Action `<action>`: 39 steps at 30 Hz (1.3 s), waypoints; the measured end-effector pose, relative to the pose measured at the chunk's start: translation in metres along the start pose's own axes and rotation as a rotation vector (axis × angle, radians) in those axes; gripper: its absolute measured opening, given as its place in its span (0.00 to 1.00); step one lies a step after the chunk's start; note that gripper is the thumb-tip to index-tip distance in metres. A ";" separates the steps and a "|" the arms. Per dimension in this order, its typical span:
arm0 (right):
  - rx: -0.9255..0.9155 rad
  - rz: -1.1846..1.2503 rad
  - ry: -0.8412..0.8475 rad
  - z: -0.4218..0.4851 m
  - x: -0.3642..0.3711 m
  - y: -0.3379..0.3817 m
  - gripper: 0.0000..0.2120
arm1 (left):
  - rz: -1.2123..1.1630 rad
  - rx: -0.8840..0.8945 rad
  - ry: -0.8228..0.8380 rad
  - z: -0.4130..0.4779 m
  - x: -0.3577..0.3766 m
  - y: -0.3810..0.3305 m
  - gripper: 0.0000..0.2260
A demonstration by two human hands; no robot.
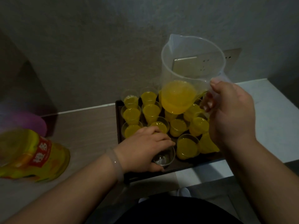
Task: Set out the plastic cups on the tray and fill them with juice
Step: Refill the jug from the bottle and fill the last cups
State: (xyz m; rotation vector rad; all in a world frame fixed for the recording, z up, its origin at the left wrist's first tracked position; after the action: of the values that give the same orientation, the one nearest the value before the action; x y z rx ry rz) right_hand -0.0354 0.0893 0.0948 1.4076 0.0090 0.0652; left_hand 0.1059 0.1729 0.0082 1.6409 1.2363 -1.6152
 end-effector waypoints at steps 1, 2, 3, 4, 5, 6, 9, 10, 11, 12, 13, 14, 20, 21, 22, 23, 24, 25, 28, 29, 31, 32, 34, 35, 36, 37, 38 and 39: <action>0.007 0.015 0.013 0.001 0.000 -0.001 0.14 | 0.006 -0.003 0.003 0.001 0.001 0.000 0.33; 0.011 0.011 0.020 0.001 -0.001 -0.001 0.14 | 0.008 -0.008 0.004 0.001 0.002 0.000 0.33; 0.011 -0.007 0.020 0.003 -0.002 -0.002 0.14 | 0.007 -0.014 0.005 0.001 0.002 0.000 0.32; 0.012 -0.019 0.023 0.003 -0.003 -0.002 0.14 | 0.004 -0.018 0.009 0.001 0.002 0.001 0.32; 0.018 -0.020 0.029 0.004 -0.004 -0.003 0.15 | -0.001 -0.021 0.017 0.001 0.003 0.001 0.32; 0.023 -0.012 0.034 0.004 -0.004 -0.004 0.15 | -0.008 -0.022 0.024 0.002 0.003 0.002 0.32; 0.025 0.007 0.046 0.006 -0.006 -0.004 0.15 | -0.024 -0.026 0.009 0.001 0.000 0.002 0.31; 0.024 0.013 0.047 0.006 -0.006 -0.004 0.14 | -0.029 -0.026 -0.007 0.001 -0.001 0.002 0.31; 0.021 0.019 0.045 0.007 -0.007 -0.003 0.14 | -0.036 -0.026 -0.031 0.001 -0.003 0.001 0.30; 0.018 0.026 0.042 0.007 -0.007 -0.003 0.14 | -0.045 -0.027 -0.053 0.000 -0.006 0.000 0.30; 0.017 0.035 0.039 0.008 -0.008 -0.002 0.14 | -0.053 -0.033 -0.070 0.000 -0.009 -0.001 0.31; 0.017 0.042 0.037 0.009 -0.008 -0.002 0.14 | -0.062 -0.036 -0.087 -0.001 -0.013 -0.002 0.31; 0.007 0.035 0.026 0.016 -0.014 0.005 0.14 | -0.190 -0.041 -0.248 -0.020 -0.058 -0.009 0.32; -0.003 0.022 0.019 0.017 -0.016 0.007 0.15 | -0.211 -0.046 -0.281 -0.023 -0.068 -0.007 0.32; -0.016 0.006 0.023 0.019 -0.016 0.010 0.15 | -0.221 -0.057 -0.314 -0.026 -0.077 -0.004 0.32; -0.022 0.003 0.038 0.021 -0.015 0.012 0.16 | -0.224 -0.075 -0.345 -0.027 -0.086 0.002 0.32; -0.014 0.015 0.052 0.023 -0.014 0.013 0.15 | -0.223 -0.102 -0.376 -0.028 -0.095 0.008 0.32; -0.001 0.029 0.059 0.025 -0.013 0.014 0.15 | -0.221 -0.136 -0.406 -0.028 -0.104 0.016 0.32; -0.013 -0.062 0.055 0.029 -0.013 0.016 0.12 | -0.184 -0.260 -0.461 -0.025 -0.124 0.040 0.32; -0.037 -0.114 0.054 0.030 -0.012 0.017 0.12 | -0.155 -0.301 -0.462 -0.024 -0.127 0.047 0.32; -0.067 -0.152 0.048 0.032 -0.009 0.021 0.09 | -0.109 -0.366 -0.458 -0.022 -0.133 0.060 0.35; -0.063 -0.145 0.050 0.033 -0.008 0.022 0.09 | -0.096 -0.385 -0.465 -0.021 -0.136 0.065 0.36; -0.077 -0.175 0.054 0.037 -0.004 0.025 0.11 | -0.087 -0.414 -0.483 -0.021 -0.139 0.072 0.37; -0.095 -0.201 0.053 0.038 -0.002 0.028 0.14 | -0.091 -0.433 -0.491 -0.022 -0.139 0.076 0.38; -0.113 -0.224 0.054 0.039 0.000 0.030 0.17 | -0.098 -0.452 -0.497 -0.023 -0.139 0.078 0.39; -0.141 -0.252 0.057 0.040 0.003 0.033 0.19 | -0.105 -0.475 -0.501 -0.024 -0.138 0.081 0.40; -0.175 -0.289 0.061 0.040 0.007 0.035 0.19 | -0.113 -0.498 -0.503 -0.026 -0.137 0.083 0.40; -0.204 -0.329 0.069 0.041 0.011 0.038 0.20 | -0.120 -0.515 -0.507 -0.027 -0.136 0.085 0.41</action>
State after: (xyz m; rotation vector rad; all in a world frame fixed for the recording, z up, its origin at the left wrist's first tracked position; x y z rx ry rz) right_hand -0.0240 0.0556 0.1396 1.1839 0.2831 -0.1541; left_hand 0.2100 0.1257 0.1234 0.7965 1.3386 -1.4859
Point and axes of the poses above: each hand's wrist, its own z-axis towards the middle knuckle, its own x-axis out of the palm, y = z × x, the point moved 6 cm from there along z, towards the middle knuckle, and after that the axes turned 3 degrees about -z, right-handed, at the moved point
